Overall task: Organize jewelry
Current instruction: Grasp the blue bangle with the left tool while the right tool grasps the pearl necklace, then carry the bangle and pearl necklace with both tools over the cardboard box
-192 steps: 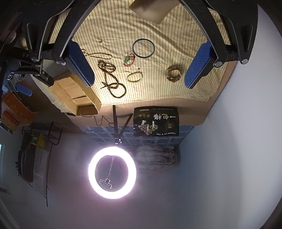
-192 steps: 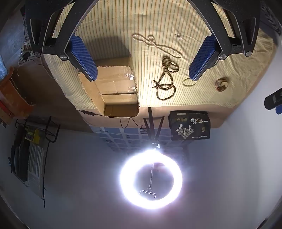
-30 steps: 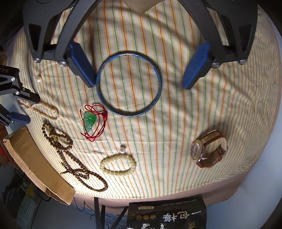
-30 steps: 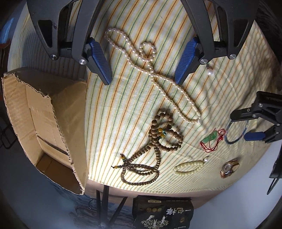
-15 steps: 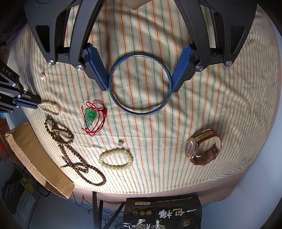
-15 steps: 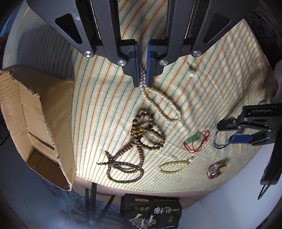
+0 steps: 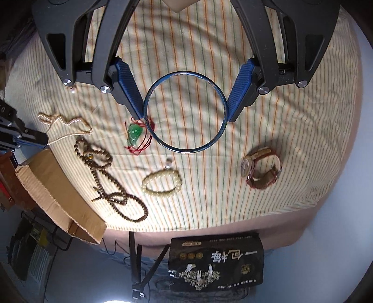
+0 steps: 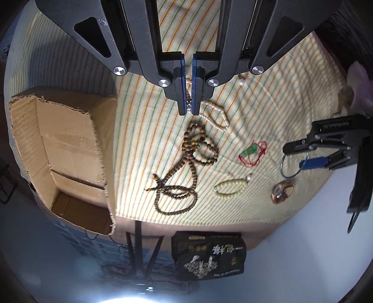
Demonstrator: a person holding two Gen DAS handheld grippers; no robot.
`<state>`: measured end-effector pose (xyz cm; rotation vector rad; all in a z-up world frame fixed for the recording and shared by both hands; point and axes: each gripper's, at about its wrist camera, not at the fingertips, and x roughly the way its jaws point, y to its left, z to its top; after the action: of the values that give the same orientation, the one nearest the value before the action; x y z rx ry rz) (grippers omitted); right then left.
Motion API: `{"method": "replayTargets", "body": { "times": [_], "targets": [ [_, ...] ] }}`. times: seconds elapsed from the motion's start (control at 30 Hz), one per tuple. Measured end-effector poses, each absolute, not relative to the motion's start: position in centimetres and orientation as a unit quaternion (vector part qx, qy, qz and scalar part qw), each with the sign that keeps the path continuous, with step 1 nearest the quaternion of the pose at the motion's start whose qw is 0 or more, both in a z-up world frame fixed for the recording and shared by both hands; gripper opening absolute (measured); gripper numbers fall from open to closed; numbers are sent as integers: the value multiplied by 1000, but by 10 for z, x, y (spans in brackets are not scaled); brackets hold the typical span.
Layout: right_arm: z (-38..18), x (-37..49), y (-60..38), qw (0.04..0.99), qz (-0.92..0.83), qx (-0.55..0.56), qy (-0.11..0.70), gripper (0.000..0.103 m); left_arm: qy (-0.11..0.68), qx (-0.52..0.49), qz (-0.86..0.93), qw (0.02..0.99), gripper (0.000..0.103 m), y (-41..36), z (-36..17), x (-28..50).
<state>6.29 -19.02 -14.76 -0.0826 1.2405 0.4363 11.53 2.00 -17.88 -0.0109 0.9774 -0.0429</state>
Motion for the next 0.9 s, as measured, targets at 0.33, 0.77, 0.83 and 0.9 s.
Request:
{"method": "replayTargets", "body": {
  "times": [0.33,0.77,0.83,0.9],
  "targets": [
    [-89,73,-207,832,202,12,516,3,421,-10,-37,906,74,6,-137,114],
    [-15,98,-243,882,183,69,429,3,361,-21,-93,928,74,-44,-73,129],
    [-5,103,-252,887,177,82,418,3,355,-22,-101,929,74,-53,-65,135],
    [4,108,-261,893,170,89,407,3,348,-20,-109,931,74,-62,-58,139]
  ]
}}
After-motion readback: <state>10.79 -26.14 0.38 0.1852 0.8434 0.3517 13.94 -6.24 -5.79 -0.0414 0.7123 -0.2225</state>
